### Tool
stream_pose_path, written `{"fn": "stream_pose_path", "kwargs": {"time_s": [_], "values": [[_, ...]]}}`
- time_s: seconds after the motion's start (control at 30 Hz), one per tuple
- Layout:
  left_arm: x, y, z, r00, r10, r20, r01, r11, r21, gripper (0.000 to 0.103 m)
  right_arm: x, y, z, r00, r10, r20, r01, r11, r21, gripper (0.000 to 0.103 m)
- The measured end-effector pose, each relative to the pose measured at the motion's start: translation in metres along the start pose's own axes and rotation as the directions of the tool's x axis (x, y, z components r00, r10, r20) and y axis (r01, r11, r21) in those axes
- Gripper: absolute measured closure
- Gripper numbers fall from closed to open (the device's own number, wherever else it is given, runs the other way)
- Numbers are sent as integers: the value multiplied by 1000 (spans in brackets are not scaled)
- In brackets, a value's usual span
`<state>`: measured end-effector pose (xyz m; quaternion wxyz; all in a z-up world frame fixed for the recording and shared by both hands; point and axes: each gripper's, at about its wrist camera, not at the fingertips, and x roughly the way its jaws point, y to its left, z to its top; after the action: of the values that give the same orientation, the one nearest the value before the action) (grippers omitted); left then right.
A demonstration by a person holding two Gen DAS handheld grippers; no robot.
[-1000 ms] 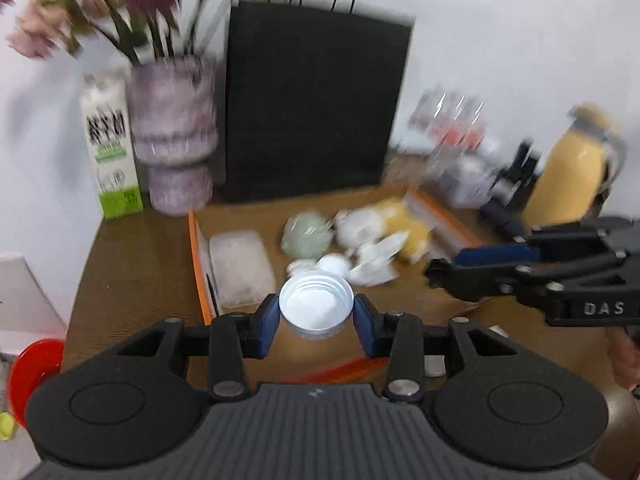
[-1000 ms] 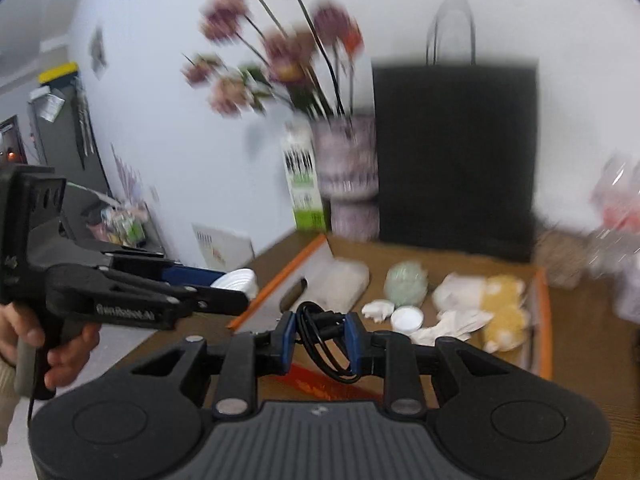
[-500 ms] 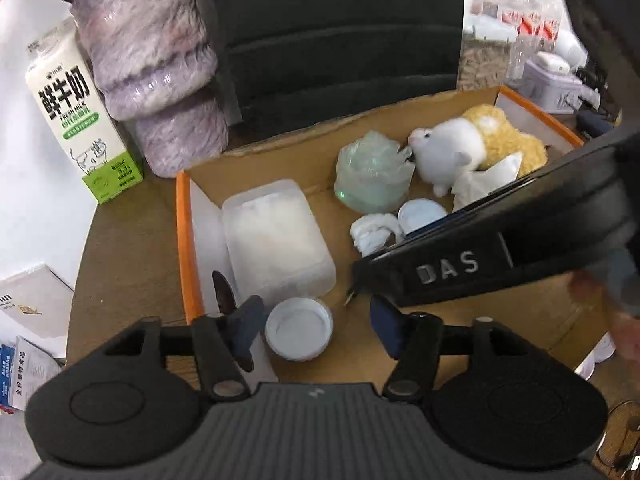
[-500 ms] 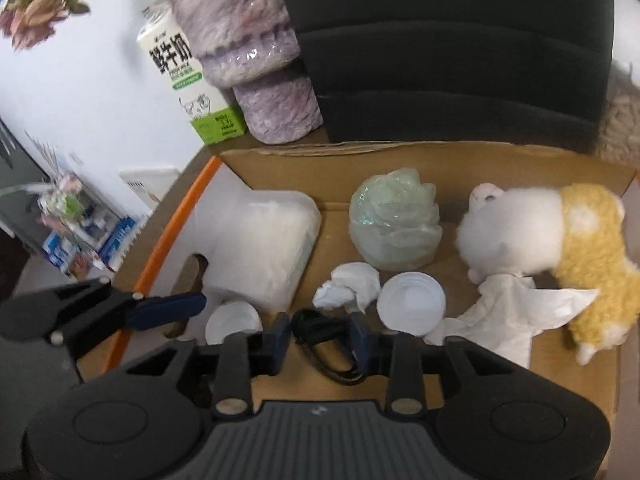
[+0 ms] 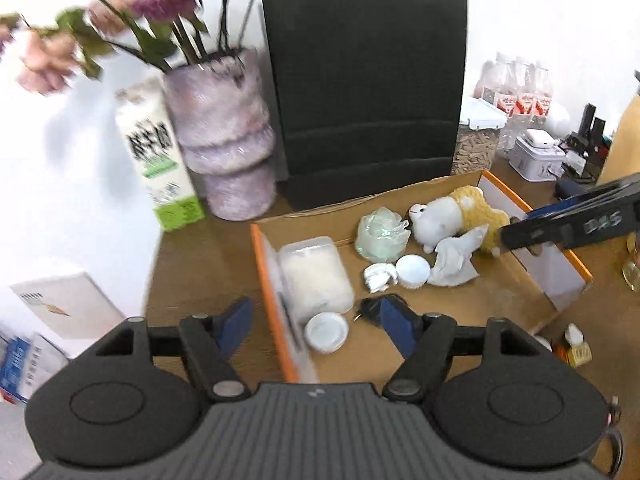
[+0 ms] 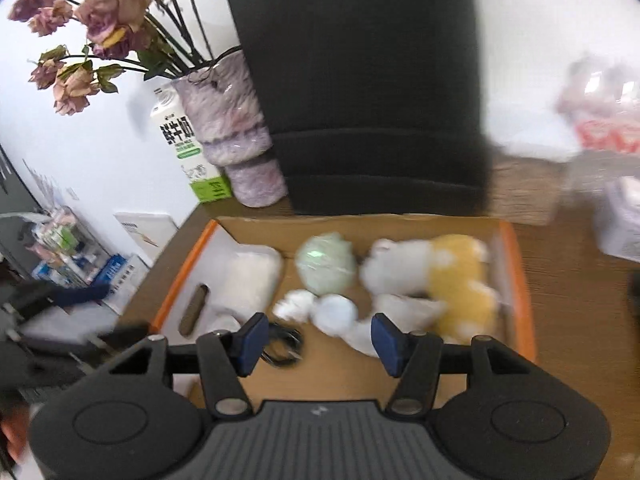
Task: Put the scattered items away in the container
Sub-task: 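Pull both tools back out of the box toward the table items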
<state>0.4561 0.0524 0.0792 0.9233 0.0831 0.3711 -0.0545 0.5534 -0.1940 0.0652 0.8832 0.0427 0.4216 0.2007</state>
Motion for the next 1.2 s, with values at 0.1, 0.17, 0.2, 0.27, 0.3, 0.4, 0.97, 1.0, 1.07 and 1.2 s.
{"fn": "stream_pose_path", "kwargs": {"time_s": [0.1, 0.17, 0.2, 0.27, 0.3, 0.4, 0.97, 1.0, 1.07, 1.2], "values": [[-35, 3, -7, 999, 29, 17, -29, 1000, 4, 30, -39, -15, -13, 998, -59, 17, 60, 998, -16, 46], [-61, -1, -16, 1000, 14, 23, -14, 1000, -3, 30, -65, -22, -23, 996, -78, 33, 78, 997, -20, 45], [-72, -5, -23, 1000, -4, 28, 4, 1000, 3, 30, -79, -24, -30, 996, -83, 45, 84, 996, -21, 44], [-98, -19, -40, 998, -43, 48, 41, 998, 43, 29, -105, -21, -50, 996, -69, 59, 72, 996, -52, 40], [-108, -26, -49, 997, -56, 57, 52, 997, 65, 27, -116, -18, -62, 997, -55, 59, 60, 995, -82, 39], [-137, -49, -69, 992, -106, 71, 95, 986, 138, 25, -137, -5, -100, 999, -19, 45, 26, 987, -158, 36], [-238, -105, -245, 914, -200, 354, 183, 980, 82, 14, -191, 34, -312, 991, 56, 118, -19, 954, -299, 29], [-229, -109, -254, 930, -150, 337, 140, 989, 55, 14, -191, 32, -323, 986, 19, 164, 28, 960, -278, 29], [-211, -111, -267, 953, -116, 279, 125, 992, -14, 15, -191, 25, -342, 968, -73, 238, 119, 976, -182, 29], [-175, -109, -271, 980, -137, 145, 151, 985, -87, 34, -192, 6, -367, 946, -120, 300, 116, 993, 30, 29]]}}
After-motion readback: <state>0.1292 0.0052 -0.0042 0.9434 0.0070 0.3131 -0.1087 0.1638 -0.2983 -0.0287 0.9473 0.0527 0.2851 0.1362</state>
